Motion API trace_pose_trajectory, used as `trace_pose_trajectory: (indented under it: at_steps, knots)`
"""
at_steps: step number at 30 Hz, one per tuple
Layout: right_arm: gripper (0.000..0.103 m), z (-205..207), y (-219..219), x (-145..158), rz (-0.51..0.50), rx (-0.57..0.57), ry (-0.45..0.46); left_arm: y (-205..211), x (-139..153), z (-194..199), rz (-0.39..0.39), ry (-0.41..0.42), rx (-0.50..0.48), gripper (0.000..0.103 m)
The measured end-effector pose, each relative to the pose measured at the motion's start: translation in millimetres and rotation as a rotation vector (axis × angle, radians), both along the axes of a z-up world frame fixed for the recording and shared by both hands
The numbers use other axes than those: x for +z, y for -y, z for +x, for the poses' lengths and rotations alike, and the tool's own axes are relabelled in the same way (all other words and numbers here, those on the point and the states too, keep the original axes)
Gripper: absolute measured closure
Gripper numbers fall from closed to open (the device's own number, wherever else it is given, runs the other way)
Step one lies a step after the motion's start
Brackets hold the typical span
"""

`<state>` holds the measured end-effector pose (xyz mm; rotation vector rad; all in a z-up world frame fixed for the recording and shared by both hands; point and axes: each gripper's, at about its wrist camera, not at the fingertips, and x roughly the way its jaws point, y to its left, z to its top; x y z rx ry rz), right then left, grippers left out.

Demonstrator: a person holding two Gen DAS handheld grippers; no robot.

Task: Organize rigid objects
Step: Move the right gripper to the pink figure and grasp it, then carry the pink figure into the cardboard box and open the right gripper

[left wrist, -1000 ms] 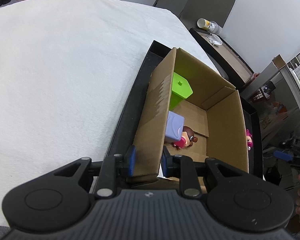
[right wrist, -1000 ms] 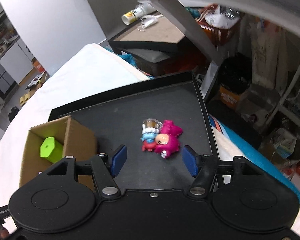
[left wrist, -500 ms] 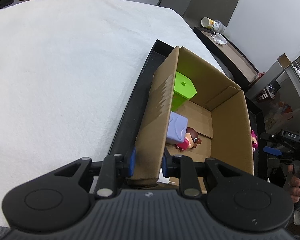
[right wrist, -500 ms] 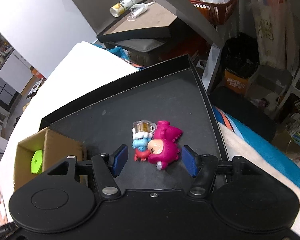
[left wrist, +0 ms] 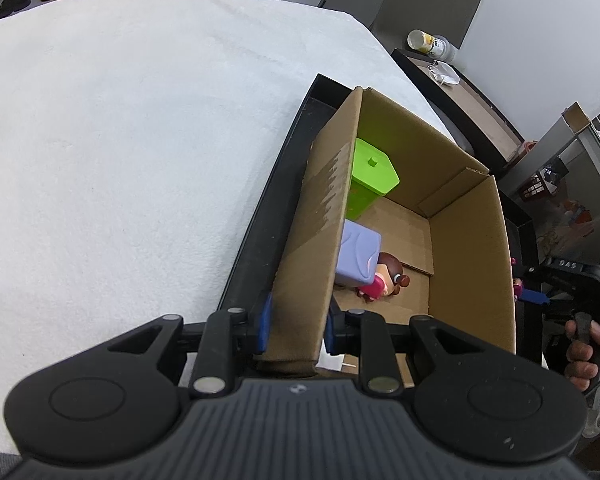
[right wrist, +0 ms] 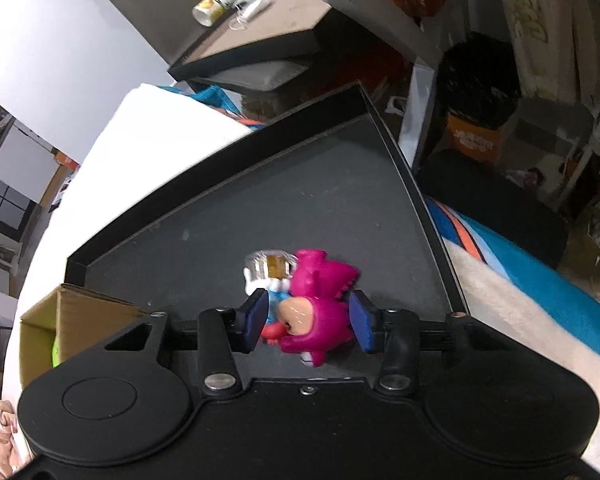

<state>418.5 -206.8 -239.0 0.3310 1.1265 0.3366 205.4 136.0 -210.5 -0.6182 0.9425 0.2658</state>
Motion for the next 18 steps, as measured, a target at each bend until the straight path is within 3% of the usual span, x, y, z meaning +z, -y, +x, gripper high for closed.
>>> trace_pose_trajectory:
  at_steps: [18]
  knots:
    - [0.064,-33,2,5,-0.047,-0.002,-0.022,-1,0,-3,-0.005,0.004,-0.007,0.079]
